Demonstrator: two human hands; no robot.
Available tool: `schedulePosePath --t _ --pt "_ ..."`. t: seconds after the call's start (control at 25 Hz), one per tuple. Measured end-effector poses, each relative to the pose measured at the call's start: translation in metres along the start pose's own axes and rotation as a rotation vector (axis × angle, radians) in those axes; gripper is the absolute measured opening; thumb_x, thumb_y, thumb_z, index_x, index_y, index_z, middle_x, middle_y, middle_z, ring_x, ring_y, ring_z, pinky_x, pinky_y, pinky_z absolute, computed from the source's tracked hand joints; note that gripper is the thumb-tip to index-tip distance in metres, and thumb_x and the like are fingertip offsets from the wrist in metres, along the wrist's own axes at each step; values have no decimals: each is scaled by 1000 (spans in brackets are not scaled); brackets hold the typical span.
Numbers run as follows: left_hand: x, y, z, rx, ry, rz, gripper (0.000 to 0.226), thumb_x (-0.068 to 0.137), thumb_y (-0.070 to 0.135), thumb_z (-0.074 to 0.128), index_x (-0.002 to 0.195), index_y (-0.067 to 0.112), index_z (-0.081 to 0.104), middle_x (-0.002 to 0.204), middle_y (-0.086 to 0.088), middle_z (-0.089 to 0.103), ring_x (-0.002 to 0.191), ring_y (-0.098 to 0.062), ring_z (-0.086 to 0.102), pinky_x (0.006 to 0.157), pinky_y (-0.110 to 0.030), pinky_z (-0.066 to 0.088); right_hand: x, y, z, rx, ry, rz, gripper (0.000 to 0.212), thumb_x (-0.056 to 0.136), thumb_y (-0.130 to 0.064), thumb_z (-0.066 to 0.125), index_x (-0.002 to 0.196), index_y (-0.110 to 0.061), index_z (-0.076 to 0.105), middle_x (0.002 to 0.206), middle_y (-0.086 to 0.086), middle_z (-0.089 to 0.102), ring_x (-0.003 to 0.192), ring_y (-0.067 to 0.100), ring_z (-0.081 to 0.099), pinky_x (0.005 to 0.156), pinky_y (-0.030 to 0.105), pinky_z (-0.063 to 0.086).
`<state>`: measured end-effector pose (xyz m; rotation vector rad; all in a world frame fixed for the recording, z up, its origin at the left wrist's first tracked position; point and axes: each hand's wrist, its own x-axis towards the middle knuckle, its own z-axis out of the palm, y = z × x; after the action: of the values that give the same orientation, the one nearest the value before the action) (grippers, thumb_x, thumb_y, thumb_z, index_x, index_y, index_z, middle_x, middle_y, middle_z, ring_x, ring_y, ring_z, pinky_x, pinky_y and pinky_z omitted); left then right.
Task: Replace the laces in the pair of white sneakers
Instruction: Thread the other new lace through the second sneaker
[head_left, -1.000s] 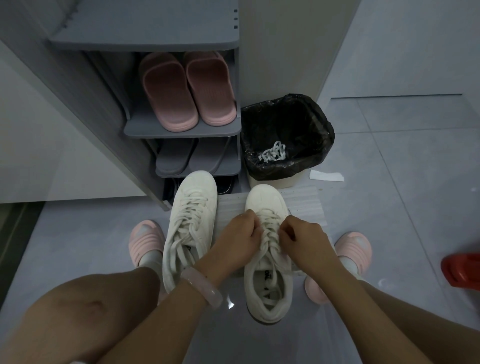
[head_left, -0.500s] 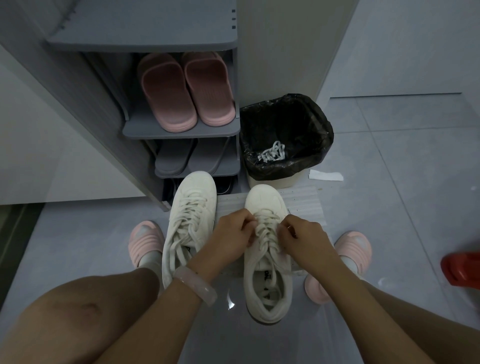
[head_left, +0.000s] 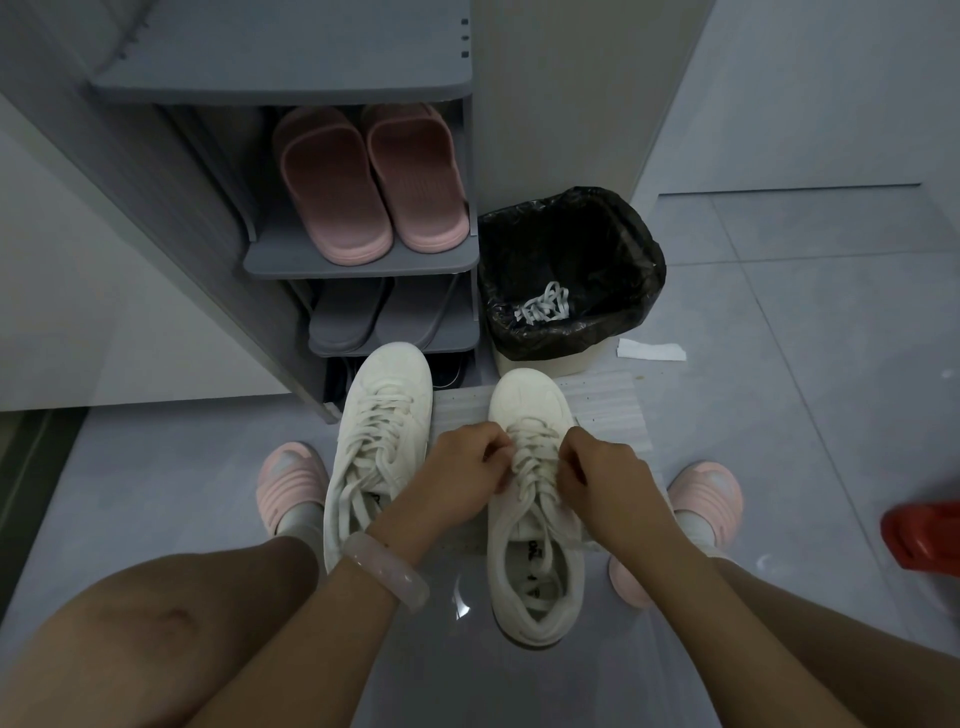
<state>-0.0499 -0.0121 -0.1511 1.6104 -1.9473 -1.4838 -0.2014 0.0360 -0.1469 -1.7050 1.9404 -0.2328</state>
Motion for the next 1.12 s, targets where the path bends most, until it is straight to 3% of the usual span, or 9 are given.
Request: schedulePosePath --t 0.24,0.4,0.52,0.6,0.68,0.8,0.92,1.04,1.12 --pt "-2 -2 -2 -12 -20 14 14 88 6 56 82 17 60 77 1 64 72 -14 65 80 -32 56 0 0 5 -27 7 19 12 97 -19 35 87 -14 33 75 8 52 70 28 52 60 31 36" --pt "-2 -2 0 -42 45 8 17 90 6 52 79 18 57 71 0 63 65 -14 63 71 -28 56 2 1 2 34 37 29 17 96 -20 39 88 -8 48 74 10 60 66 27 56 61 33 42" --pt "-1 -1 3 -105 92 -13 13 92 7 47 87 16 55 69 -5 63 60 -16 62 66 -28 55 3 4 2 137 51 91 18 97 -23 40 99 -10 52 80 11 66 72 27 63 68 34 49" --pt "1 -1 6 23 96 31 3 90 14 54 91 16 56 76 -5 63 66 -16 60 70 -30 53 3 1 5 131 36 88 17 96 -25 44 104 -13 53 84 9 67 74 24 62 67 32 48" --pt "1 0 11 183 120 82 8 90 18 56 96 12 57 89 -1 57 77 -13 54 74 -25 46 4 -2 10 78 41 71 17 95 -25 45 102 -12 54 87 5 62 77 22 58 66 31 45" --pt "1 4 17 338 193 125 15 93 18 47 100 7 56 101 -6 53 91 -19 52 78 -27 40 7 -7 13 -58 70 41 14 96 -17 41 97 -8 52 84 0 47 71 17 46 53 24 31" --pt "2 5 19 391 207 117 18 96 18 39 100 5 52 101 -10 56 91 -23 54 76 -31 39 7 -11 12 -132 60 30 8 96 -11 37 92 -11 44 83 0 43 69 17 43 47 17 19" --pt "3 6 19 412 205 101 18 97 17 35 103 4 46 99 -13 58 88 -27 56 73 -33 39 8 -11 10 -115 75 50 12 98 -13 35 88 -15 28 85 4 54 66 17 45 48 22 24" --pt "3 7 19 399 206 102 18 98 17 35 104 4 46 97 -14 59 87 -28 57 72 -34 39 7 -9 11 -104 76 46 12 98 -15 35 90 -16 27 87 5 58 66 17 47 51 24 28"
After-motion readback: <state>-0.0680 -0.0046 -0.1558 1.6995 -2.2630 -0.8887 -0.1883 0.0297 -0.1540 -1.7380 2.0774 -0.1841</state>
